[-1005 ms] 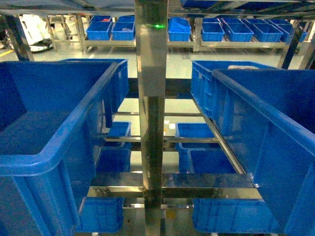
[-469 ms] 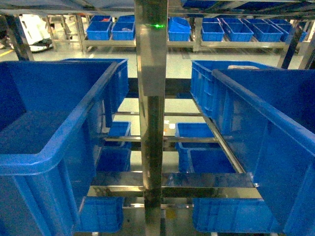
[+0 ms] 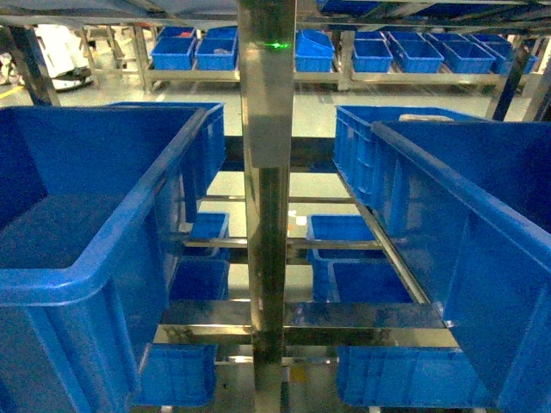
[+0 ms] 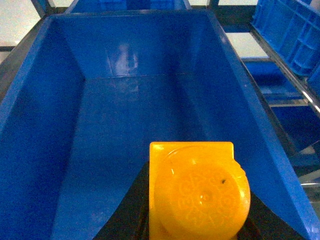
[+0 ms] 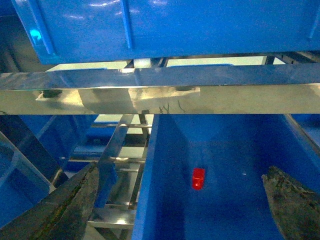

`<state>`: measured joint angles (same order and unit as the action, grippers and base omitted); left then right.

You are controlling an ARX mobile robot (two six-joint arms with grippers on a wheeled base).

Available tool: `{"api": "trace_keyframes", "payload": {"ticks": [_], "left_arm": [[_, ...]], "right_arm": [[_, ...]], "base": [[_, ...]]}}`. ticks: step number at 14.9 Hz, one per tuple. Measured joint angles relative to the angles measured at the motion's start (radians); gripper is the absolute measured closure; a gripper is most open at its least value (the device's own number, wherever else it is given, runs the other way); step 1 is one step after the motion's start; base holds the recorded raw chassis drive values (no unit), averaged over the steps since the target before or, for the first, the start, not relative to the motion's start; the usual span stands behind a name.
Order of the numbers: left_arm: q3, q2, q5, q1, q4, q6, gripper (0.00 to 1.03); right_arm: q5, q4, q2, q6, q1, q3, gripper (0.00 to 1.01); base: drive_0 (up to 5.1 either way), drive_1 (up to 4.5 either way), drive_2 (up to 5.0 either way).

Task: Sort and place red and yellow blocks in left bins

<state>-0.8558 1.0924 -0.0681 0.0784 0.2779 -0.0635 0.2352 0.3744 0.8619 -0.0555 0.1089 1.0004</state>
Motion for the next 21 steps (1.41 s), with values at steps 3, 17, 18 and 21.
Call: {"api": "trace_keyframes", "payload": {"ticks": [3, 17, 18, 21], "left_arm": [[0.005, 0.06, 0.005, 0.011, 0.105, -0.096, 0.76], [-0.177, 0.553, 0.049, 0.112, -0.053, -0.266, 0.76], [-0.185, 0.6, 0.059, 0.126, -0.085, -0.282, 0.76], [-0.241, 0.679, 0.051, 0.132, -0.17, -0.286, 0.76]], "right_arm": [[0.0, 0.002, 0.0, 0.0, -0.004, 0.0, 0.03], [0.0, 0.002, 0.0, 0.0, -0.004, 0.0, 0.03], [0.0, 0.002, 0.0, 0.0, -0.004, 0.0, 0.03], [0.0, 0.002, 0.0, 0.0, -0.004, 0.0, 0.03]], "base": [[0.0, 0.0, 0.0], [0.0, 0.0, 0.0], [0.0, 0.0, 0.0], [0.0, 0.0, 0.0]]}}
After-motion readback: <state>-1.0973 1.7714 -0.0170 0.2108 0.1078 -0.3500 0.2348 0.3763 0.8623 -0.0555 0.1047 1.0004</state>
